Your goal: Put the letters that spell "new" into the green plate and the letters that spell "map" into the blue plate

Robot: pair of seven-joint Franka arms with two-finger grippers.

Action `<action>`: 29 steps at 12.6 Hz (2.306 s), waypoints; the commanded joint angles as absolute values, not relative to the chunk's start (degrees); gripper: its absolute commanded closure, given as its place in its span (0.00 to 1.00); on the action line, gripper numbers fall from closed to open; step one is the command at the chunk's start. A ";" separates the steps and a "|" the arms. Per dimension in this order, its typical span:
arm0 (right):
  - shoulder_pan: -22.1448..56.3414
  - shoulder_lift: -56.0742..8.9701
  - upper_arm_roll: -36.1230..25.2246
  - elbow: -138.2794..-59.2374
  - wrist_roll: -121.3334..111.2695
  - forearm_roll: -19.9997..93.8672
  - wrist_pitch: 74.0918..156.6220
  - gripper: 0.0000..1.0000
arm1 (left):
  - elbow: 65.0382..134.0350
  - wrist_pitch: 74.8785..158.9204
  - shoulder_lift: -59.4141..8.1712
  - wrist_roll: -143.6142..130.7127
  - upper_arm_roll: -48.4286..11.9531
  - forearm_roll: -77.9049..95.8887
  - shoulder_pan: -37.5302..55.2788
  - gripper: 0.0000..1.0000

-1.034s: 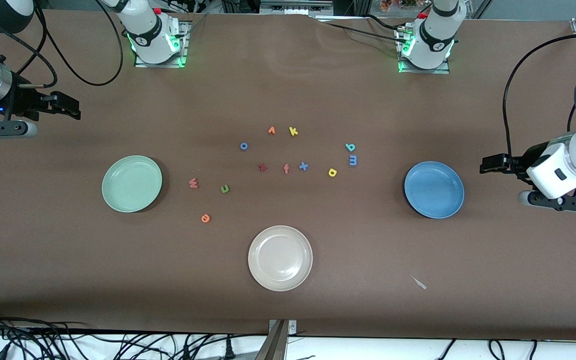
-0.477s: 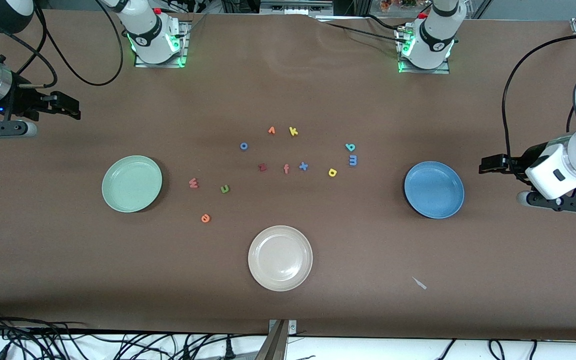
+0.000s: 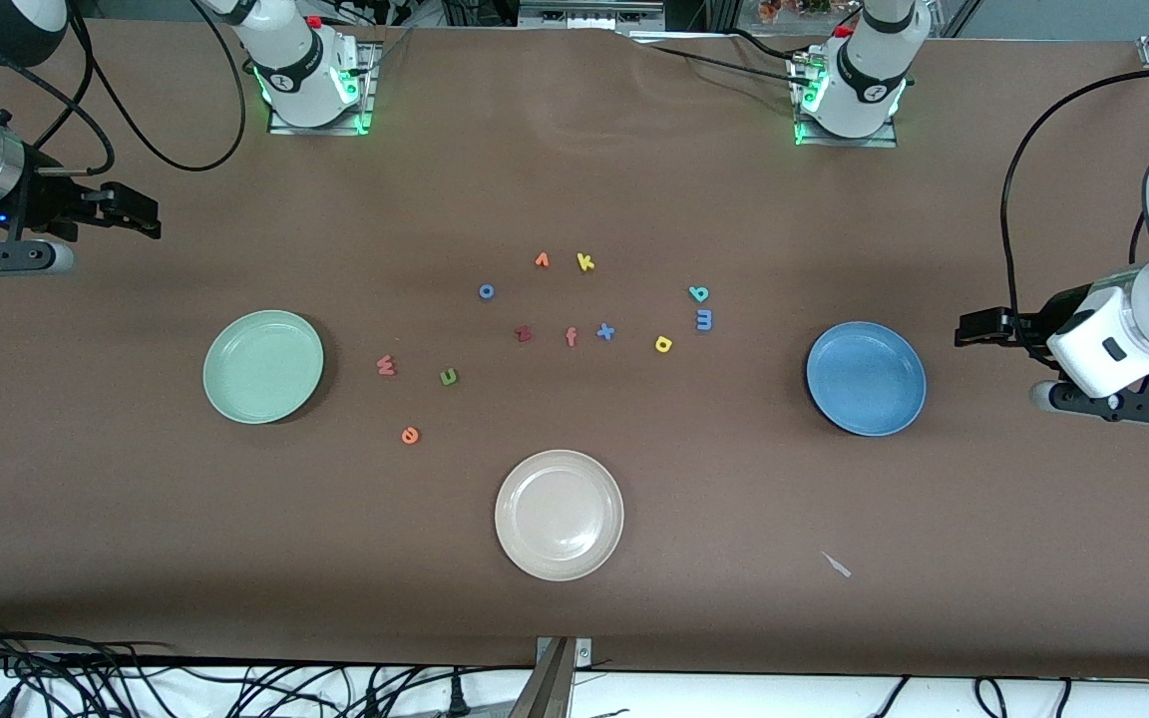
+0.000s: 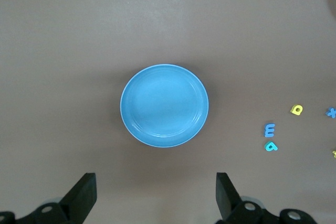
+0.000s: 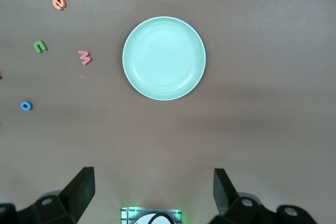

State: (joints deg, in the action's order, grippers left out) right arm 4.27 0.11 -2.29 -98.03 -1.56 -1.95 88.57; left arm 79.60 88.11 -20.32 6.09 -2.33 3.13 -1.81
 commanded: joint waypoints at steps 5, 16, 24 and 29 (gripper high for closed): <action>4.13 -0.35 -2.02 -96.68 -1.23 -1.85 88.15 0.00 | 79.45 88.15 -20.04 5.89 -2.37 1.58 -1.32 0.00; 4.13 -0.35 -2.02 -96.77 -1.23 -1.85 88.42 0.00 | 79.54 88.33 -20.30 5.98 -2.37 1.58 -1.41 0.00; 4.13 -0.35 -2.02 -96.77 -1.23 -1.15 90.70 0.00 | 79.54 88.42 -20.39 5.98 -2.37 1.58 -1.41 0.00; 4.13 -0.35 -2.02 -96.77 -1.32 -1.05 90.70 0.00 | 79.63 88.51 -20.39 6.06 -2.37 1.49 -1.41 0.00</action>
State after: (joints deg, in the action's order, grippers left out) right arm 4.32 0.10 -2.25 -98.00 -1.56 -1.77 91.01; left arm 79.60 88.16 -20.61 6.02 -2.33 3.13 -1.62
